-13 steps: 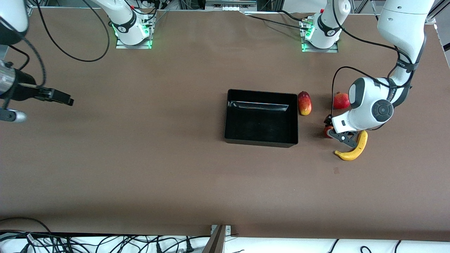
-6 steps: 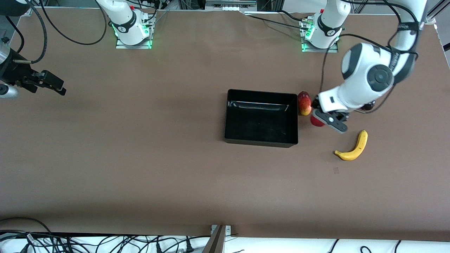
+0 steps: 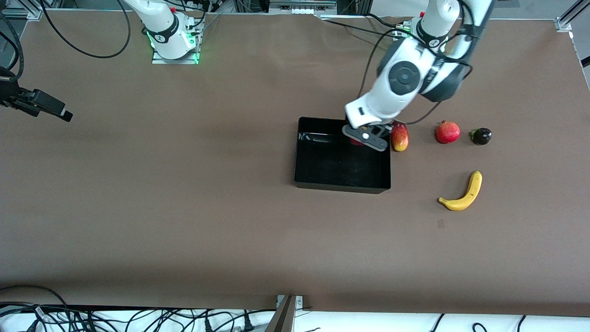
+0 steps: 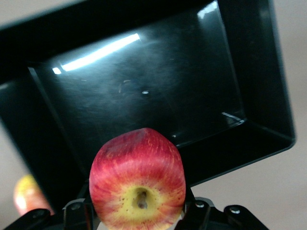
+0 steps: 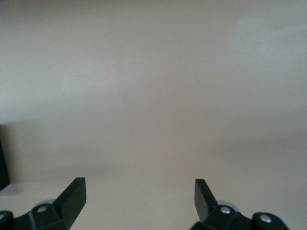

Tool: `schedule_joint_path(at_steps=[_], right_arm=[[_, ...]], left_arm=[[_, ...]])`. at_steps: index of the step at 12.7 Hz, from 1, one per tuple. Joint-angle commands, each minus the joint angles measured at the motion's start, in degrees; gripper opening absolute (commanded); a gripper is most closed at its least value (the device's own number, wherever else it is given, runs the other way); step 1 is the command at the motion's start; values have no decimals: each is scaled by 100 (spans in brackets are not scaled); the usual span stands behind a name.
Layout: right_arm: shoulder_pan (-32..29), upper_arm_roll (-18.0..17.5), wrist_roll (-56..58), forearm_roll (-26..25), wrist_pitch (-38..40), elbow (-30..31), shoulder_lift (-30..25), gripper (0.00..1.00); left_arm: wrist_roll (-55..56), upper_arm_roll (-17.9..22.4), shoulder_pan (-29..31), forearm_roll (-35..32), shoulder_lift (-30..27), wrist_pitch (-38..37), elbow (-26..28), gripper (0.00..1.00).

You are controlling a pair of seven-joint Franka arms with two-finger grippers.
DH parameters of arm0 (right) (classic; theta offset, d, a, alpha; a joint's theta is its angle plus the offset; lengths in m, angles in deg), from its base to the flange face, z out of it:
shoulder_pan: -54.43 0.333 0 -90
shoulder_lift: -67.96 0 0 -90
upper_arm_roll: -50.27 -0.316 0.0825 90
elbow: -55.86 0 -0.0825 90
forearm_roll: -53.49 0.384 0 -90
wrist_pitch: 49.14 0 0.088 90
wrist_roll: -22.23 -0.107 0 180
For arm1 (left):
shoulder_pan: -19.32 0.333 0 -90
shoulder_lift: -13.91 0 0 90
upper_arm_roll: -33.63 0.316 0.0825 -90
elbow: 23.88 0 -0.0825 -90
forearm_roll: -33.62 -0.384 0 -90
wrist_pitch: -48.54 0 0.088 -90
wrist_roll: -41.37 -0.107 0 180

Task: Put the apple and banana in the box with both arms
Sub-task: 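Carry the apple with the left gripper over the black box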

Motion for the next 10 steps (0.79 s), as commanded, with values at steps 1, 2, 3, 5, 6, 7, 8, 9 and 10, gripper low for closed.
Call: schedule_joint_path(at_steps=[1, 2, 3, 5, 6, 7, 8, 9, 10], right_arm=[[89, -19, 13, -161, 182, -218, 117, 100], [89, -28, 5, -161, 225, -218, 117, 100], [89, -37, 5, -161, 235, -218, 117, 100], [89, -37, 13, -161, 261, -218, 117, 100], [89, -37, 13, -161, 261, -218, 117, 100], [98, -54, 22, -196, 261, -218, 117, 100], [141, -63, 22, -292, 252, -218, 108, 100], [202, -63, 22, -441, 261, -227, 108, 100], [212, -63, 22, -460, 261, -227, 108, 100]], left_arm=[[688, 80, -464, 93, 887, 70, -796, 0], [934, 80, -614, 102, 1177, 123, -1041, 0], [1241, 88, -754, 76, 1519, 133, -1313, 0], [1438, 115, -914, 49, 1934, 141, -1623, 0], [1394, 115, -923, 41, 2032, 141, -1641, 0], [1377, 115, -923, 32, 2111, 202, -1641, 0], [1376, 115, -940, 40, 2164, 394, -1641, 0], [1385, 115, -940, 41, 2234, 457, -1633, 0], [1377, 124, -940, 49, 2252, 458, -1624, 8]])
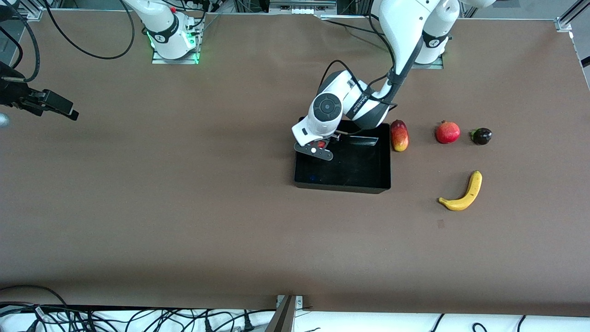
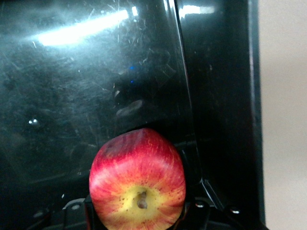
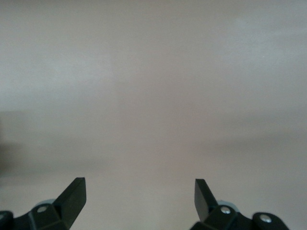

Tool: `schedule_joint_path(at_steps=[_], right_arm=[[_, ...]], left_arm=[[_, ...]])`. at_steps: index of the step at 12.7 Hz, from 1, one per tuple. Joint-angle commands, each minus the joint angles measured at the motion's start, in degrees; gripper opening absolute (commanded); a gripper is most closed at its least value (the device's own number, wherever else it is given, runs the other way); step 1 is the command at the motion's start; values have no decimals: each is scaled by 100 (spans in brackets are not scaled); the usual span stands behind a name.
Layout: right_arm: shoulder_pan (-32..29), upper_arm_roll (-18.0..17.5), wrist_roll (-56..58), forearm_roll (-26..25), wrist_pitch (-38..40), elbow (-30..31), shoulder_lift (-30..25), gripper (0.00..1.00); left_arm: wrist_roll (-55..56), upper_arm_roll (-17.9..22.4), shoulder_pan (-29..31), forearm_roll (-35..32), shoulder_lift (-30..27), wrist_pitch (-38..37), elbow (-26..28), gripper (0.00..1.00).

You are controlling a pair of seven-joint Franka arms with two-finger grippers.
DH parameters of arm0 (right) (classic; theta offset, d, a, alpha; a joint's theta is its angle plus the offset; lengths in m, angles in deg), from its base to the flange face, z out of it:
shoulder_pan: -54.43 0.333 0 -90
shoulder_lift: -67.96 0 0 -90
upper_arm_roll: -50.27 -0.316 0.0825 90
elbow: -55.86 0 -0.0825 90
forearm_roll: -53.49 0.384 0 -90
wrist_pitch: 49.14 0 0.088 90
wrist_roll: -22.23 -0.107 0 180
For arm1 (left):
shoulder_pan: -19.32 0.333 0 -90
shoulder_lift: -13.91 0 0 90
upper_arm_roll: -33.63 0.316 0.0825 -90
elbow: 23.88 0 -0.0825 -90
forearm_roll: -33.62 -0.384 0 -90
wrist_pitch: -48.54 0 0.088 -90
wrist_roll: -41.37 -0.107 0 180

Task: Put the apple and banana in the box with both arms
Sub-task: 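Carry the apple with the left gripper over the black box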

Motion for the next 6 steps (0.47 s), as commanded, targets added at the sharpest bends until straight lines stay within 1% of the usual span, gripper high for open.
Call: schedule_joint_path(at_steps=[1, 2, 3, 5, 6], right_arm=[[78, -16, 23, -146, 139, -165, 44, 100], [87, -16, 23, -146, 139, -156, 44, 100], [87, -25, 40, -146, 139, -156, 44, 100], [87, -16, 49, -102, 139, -156, 52, 100], [87, -16, 49, -102, 139, -165, 44, 100]], left_arm=[[78, 89, -74, 49, 64, -48, -116, 43], [96, 89, -74, 49, 29, -66, -81, 96], [78, 89, -74, 49, -24, -83, -63, 100], [78, 89, -74, 49, -164, -232, -54, 100], [26, 106, -39, 49, -321, -346, -54, 100]])
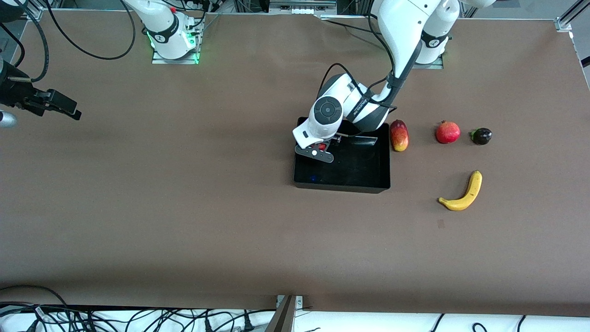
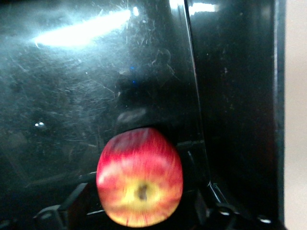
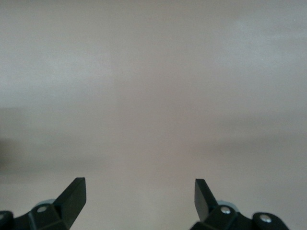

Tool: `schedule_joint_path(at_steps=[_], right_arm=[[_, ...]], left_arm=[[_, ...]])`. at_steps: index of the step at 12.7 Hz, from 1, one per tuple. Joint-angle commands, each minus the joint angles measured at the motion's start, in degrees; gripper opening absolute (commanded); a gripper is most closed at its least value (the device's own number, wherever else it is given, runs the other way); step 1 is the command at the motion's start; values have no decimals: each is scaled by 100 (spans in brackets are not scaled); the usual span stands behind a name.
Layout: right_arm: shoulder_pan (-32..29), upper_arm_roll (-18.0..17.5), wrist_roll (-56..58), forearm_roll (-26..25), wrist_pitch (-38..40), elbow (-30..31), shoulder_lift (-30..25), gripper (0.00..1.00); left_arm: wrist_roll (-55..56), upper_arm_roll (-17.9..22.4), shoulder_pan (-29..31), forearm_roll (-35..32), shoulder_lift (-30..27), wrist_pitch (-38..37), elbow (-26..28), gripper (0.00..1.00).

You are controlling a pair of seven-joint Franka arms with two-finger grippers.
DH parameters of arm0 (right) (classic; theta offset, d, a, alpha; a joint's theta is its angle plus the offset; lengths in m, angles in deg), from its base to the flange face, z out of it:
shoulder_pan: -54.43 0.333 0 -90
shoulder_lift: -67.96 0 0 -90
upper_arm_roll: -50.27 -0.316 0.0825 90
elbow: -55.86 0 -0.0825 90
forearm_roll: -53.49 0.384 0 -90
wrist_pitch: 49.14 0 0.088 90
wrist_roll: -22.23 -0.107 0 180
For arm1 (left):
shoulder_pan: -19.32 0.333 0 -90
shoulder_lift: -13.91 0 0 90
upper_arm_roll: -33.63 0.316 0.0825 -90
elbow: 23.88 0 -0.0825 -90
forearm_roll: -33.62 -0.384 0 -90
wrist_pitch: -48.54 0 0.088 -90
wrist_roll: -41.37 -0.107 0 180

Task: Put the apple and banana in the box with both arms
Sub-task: 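Open the left gripper to drop the apple, then move toward the banana, then lower the left gripper and grasp the yellow banana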

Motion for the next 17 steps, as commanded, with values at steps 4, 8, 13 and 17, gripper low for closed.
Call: schedule_joint_path(at_steps=[4, 8, 13, 17], right_arm=[[21, -1, 23, -36, 134, -147, 44, 100], [21, -1, -13, -36, 196, -147, 44, 100], [12, 8, -47, -27, 284, -147, 44, 100], [12, -1, -57, -27, 284, -147, 44, 100]], left_arm=[[-631, 83, 959, 32, -1188, -1333, -12, 100], [-3364, 92, 2445, 49, -1295, -1485, 180, 100], [-4624, 118, 3396, -1187, -1172, -1170, 295, 100], [-6317, 372, 3924, -1331, -708, -98, 559, 100]])
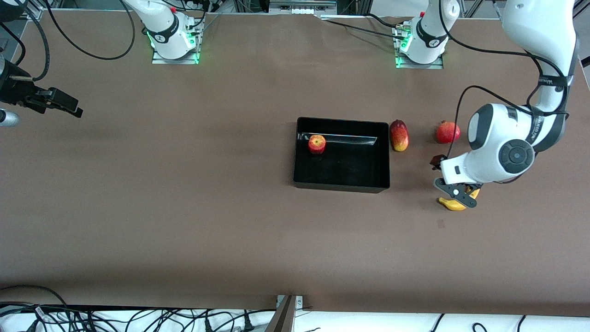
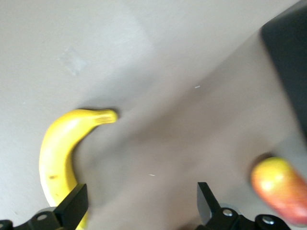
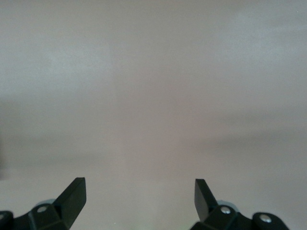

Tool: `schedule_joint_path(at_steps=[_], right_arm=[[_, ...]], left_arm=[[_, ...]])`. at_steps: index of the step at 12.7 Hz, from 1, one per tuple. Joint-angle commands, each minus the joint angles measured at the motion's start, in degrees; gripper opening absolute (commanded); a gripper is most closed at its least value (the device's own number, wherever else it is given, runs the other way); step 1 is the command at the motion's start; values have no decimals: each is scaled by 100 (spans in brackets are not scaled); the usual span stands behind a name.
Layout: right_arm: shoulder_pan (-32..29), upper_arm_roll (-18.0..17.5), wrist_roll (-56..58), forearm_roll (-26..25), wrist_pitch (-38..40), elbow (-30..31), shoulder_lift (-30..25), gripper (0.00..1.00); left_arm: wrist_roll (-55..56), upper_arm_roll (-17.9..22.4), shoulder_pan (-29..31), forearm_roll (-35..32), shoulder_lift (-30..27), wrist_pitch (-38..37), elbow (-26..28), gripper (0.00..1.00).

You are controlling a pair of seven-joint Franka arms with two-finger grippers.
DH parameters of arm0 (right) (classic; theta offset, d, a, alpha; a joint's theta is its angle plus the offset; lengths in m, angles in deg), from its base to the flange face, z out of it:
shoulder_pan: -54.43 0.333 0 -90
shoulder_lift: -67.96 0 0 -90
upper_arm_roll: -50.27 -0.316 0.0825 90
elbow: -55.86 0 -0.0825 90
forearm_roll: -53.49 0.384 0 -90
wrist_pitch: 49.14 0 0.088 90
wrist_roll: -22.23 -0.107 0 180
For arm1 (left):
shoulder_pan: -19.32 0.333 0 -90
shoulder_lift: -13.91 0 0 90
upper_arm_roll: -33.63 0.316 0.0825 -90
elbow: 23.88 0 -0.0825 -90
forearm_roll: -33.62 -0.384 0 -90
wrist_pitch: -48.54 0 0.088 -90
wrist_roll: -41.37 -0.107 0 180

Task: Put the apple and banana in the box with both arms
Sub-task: 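Lower the left gripper and grasp the yellow banana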

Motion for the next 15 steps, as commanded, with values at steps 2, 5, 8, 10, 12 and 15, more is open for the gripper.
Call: schedule_joint_path(at_steps=[2, 5, 8, 10, 12, 15], right_arm=[[8, -1, -56, -28, 120, -135, 43, 100], [17, -1, -56, -28, 120, -135, 43, 100], [8, 8, -56, -28, 120, -135, 43, 100], [8, 8, -56, -28, 120, -135, 34, 100], [8, 8, -56, -28, 120, -135, 43, 100], [8, 17, -56, -28, 120, -126, 43, 100]], left_arm=[[-1416, 287, 197, -116, 422, 844, 52, 100], [-2365, 490, 197, -99, 686, 1433, 17, 100], [-2587, 543, 206, -81, 792, 1532, 0, 100], [-2623, 622, 206, -55, 888, 1663, 0, 100], [-2623, 684, 215, -37, 1011, 1761, 0, 100], [-2614, 684, 206, -37, 1091, 1752, 0, 29]])
